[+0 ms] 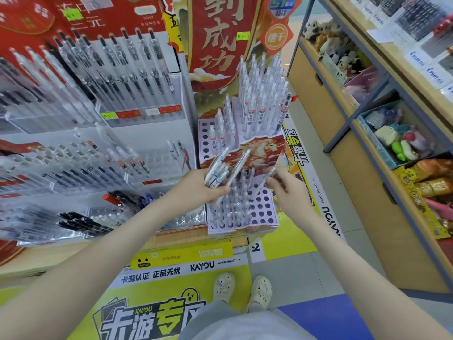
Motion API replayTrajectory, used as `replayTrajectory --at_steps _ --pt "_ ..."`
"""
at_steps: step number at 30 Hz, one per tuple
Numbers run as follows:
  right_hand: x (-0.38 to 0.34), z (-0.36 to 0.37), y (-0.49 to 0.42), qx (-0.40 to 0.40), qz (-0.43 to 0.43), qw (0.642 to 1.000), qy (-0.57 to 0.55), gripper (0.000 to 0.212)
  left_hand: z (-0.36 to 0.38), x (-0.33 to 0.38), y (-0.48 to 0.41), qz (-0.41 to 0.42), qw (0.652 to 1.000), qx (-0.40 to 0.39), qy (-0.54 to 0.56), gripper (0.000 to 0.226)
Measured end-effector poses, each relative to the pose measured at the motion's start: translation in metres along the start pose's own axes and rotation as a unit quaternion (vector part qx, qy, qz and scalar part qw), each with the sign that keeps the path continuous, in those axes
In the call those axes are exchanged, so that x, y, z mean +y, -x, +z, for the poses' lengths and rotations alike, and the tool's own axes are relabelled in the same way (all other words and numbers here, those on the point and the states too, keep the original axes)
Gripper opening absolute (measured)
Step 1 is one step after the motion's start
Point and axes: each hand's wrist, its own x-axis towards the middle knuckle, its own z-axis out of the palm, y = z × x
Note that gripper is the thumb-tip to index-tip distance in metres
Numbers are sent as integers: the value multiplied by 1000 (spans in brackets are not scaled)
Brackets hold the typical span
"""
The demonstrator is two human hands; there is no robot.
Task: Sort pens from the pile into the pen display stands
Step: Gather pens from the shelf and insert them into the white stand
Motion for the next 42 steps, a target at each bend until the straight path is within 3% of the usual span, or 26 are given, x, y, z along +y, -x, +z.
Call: replayTrajectory --at_steps 6,8,12,14,22,26,31,34,39,42 --pt "-9 1 -2 42 -41 998 -15 40 -2 -3 4 8 1000 3 29 10" --pt "-9 -1 -3 38 -50 998 -7 36 -2 -3 5 12 1000 0 25 10" --pt "4 10 -6 -28 -46 998 44 7 1 -1 5 11 999 -5 32 11" --pt "7 17 -6 -48 -24 998 39 19 2 -1 4 6 999 -4 40 9" --pt "9 26 -13 -58 2 987 151 22 4 -1 0 0 999 -7 43 10" --pt "-23 12 2 6 -29 1000 9 31 7 2 -1 12 1000 -13 7 13" --pt "-64 7 7 -53 28 975 -214 11 14 10 -4 26 997 -62 -21 21" --pt "-63 -1 7 -37 27 967 -252 11 13 11 -5 44 998 -55 -2 16" --pt "-39 -20 10 88 42 958 -268 9 9 3 -2 49 997 -62 11 9" --pt "-28 -18 13 70 46 973 -214 8 9 -5 -1 46 995 -80 21 8"
